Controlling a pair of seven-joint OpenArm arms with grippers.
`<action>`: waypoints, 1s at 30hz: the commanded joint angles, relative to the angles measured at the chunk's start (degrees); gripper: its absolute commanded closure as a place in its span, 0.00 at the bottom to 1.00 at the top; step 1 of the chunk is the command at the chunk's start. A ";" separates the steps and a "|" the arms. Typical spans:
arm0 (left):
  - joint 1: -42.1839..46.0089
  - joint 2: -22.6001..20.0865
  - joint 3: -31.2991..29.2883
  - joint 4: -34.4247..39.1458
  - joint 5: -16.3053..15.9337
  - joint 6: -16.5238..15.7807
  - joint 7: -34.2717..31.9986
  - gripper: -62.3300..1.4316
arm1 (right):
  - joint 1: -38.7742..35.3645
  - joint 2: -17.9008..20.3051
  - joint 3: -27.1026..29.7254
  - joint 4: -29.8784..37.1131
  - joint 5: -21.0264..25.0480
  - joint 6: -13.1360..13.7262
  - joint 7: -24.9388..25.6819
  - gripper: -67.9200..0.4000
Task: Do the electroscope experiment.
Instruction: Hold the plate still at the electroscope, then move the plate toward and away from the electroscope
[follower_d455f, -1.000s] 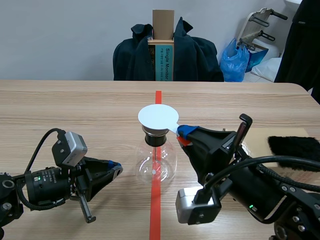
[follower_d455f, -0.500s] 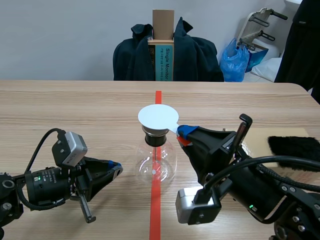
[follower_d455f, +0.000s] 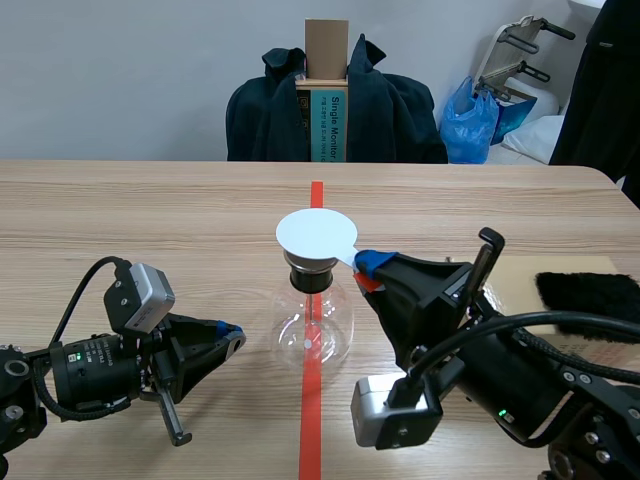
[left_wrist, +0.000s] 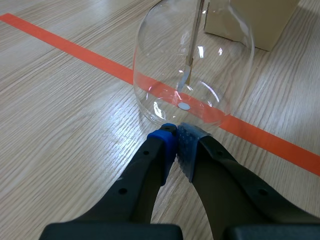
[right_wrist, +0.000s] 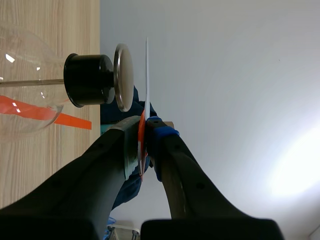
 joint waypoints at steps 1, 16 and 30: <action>-0.28 0.13 -0.31 0.66 -0.37 -0.13 -0.74 0.93 | 0.83 0.00 0.26 0.42 0.44 -0.83 -0.04 0.98; -0.28 0.13 -0.31 0.66 -0.37 -0.13 -0.74 0.93 | 0.83 0.02 0.26 0.42 0.44 -0.83 -6.62 0.98; -0.28 0.13 -0.31 0.66 -0.37 -0.13 -0.74 0.93 | 0.83 0.02 0.26 0.42 0.44 -0.83 -18.64 0.98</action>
